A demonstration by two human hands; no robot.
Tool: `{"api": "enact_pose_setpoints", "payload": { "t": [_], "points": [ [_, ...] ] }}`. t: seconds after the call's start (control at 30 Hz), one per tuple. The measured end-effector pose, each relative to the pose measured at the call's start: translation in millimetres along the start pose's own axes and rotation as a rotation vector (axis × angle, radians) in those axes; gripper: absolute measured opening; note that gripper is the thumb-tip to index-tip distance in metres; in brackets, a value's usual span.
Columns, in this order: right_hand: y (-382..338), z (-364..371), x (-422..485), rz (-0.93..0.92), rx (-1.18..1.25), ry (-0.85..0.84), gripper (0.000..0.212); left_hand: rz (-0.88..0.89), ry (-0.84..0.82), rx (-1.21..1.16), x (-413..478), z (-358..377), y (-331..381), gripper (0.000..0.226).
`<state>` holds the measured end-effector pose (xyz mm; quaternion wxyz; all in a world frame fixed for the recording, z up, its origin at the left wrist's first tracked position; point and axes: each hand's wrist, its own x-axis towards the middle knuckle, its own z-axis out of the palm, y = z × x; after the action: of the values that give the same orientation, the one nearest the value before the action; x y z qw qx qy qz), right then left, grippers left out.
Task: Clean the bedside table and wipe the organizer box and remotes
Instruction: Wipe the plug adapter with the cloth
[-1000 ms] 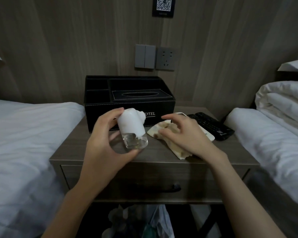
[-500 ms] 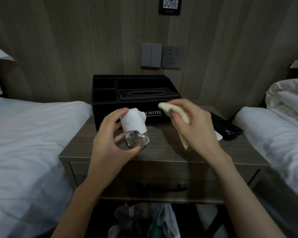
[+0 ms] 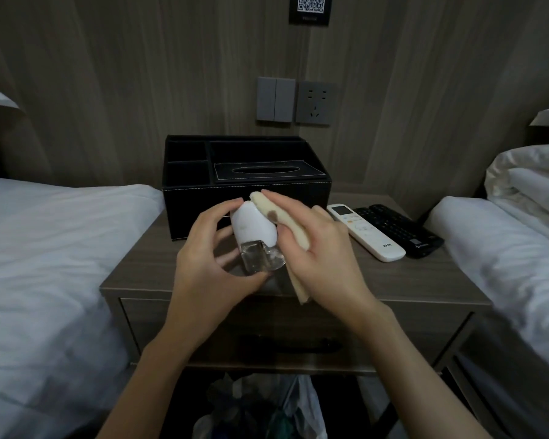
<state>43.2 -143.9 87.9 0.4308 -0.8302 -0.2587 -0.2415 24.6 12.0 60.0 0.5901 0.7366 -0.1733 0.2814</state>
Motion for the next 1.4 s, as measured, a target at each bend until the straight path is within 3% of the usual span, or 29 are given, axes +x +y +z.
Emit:
{"api": "enact_pose_setpoints", "payload": {
  "t": [0.37,0.73,0.9,1.0,1.2,1.4],
  "points": [
    [4,1,-6,-0.173,0.041,-0.061,0.05,-0.057,0.108,-0.079,8,-9,6,0.086],
    [13,-10,-11,-0.184,-0.011,-0.078,0.043,-0.041,0.203,-0.072,12,-17,4,0.088],
    [8,-15,-7,-0.112,0.123,0.139,0.041,0.02,0.16,0.101,11,-19,4,0.088],
    [-2,-18,-2,-0.13,0.116,0.183,0.046,0.107,0.095,0.202,9,-12,7,0.084],
    [-5,-10,2,-0.124,-0.065,0.024,0.055,0.284,0.03,0.397,6,0,7,0.074],
    [0,1,-1,-0.124,-0.134,-0.056,0.059,0.294,0.052,0.407,5,-2,8,0.073]
  ]
}}
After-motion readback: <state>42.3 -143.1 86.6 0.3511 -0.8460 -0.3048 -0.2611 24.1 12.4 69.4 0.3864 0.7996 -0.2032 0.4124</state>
